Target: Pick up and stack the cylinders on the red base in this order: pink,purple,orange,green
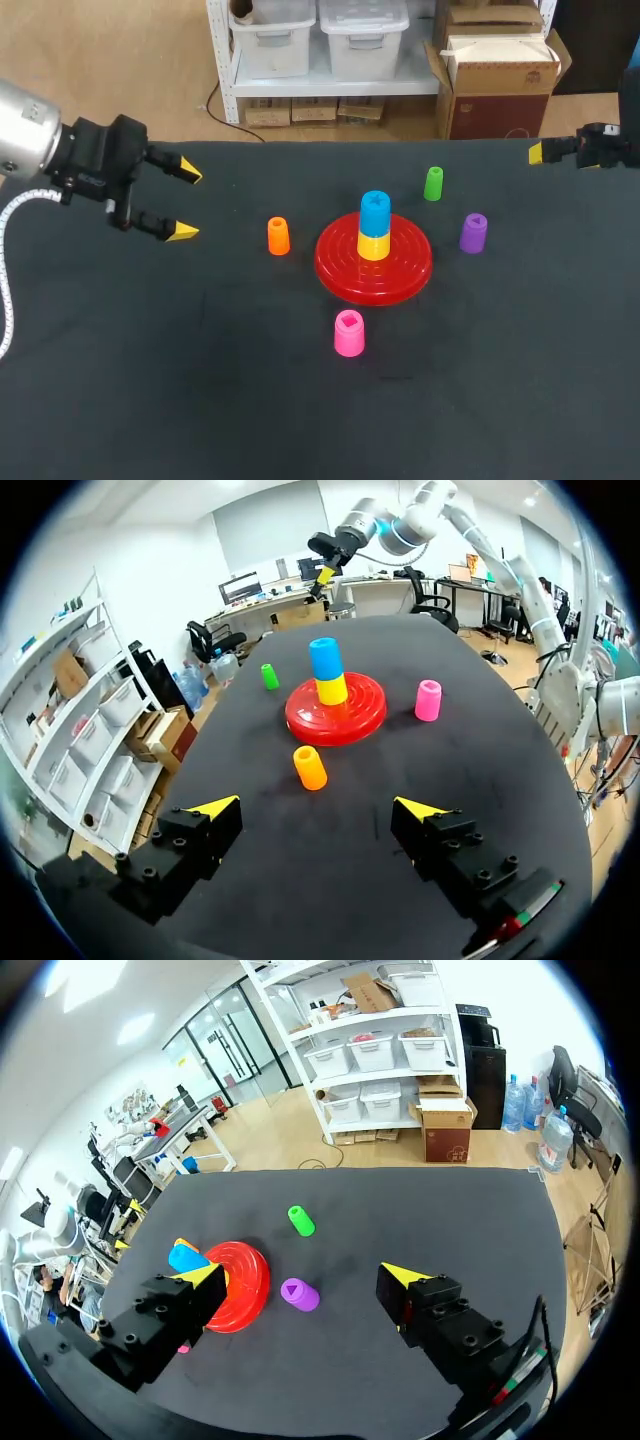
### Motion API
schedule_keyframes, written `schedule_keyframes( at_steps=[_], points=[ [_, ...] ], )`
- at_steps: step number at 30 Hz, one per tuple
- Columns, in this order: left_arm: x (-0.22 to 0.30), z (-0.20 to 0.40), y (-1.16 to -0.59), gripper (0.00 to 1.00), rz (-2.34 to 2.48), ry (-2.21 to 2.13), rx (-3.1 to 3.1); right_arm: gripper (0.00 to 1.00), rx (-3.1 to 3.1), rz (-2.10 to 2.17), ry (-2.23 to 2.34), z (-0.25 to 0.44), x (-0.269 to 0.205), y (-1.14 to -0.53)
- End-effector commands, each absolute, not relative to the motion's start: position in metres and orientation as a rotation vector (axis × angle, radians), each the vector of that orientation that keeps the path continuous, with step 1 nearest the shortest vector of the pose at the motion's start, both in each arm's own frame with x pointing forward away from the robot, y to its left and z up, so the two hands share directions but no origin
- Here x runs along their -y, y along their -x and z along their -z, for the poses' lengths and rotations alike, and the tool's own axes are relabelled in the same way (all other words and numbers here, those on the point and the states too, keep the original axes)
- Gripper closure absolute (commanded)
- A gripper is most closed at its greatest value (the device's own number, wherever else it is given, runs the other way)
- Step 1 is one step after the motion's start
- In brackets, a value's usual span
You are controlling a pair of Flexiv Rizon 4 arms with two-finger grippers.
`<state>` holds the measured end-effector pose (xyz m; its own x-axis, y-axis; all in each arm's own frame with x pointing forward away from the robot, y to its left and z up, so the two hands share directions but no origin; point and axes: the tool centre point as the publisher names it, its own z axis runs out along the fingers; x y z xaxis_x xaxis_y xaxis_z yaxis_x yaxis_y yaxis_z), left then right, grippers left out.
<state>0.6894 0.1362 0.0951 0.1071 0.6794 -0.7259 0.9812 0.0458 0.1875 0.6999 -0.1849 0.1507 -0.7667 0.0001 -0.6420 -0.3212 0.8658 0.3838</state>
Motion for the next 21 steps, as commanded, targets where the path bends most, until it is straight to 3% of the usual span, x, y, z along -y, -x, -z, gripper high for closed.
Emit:
schedule_keyframes(
  at_steps=[1,15,21],
  points=[
    [-0.136,-0.095,-0.688,0.0,0.554,-1.697,-1.636,0.0,-2.42,-0.606,0.338,-0.153,0.164,-0.696],
    [-0.136,-0.095,-0.688,0.0,0.554,-1.697,-1.636,0.0,-2.656,-0.46,0.887,-0.149,0.015,-0.641],
    [-0.136,-0.095,-0.688,0.0,0.554,-1.697,-1.636,0.0,-2.724,-0.454,0.909,-0.136,-0.022,-0.611]
  ],
)
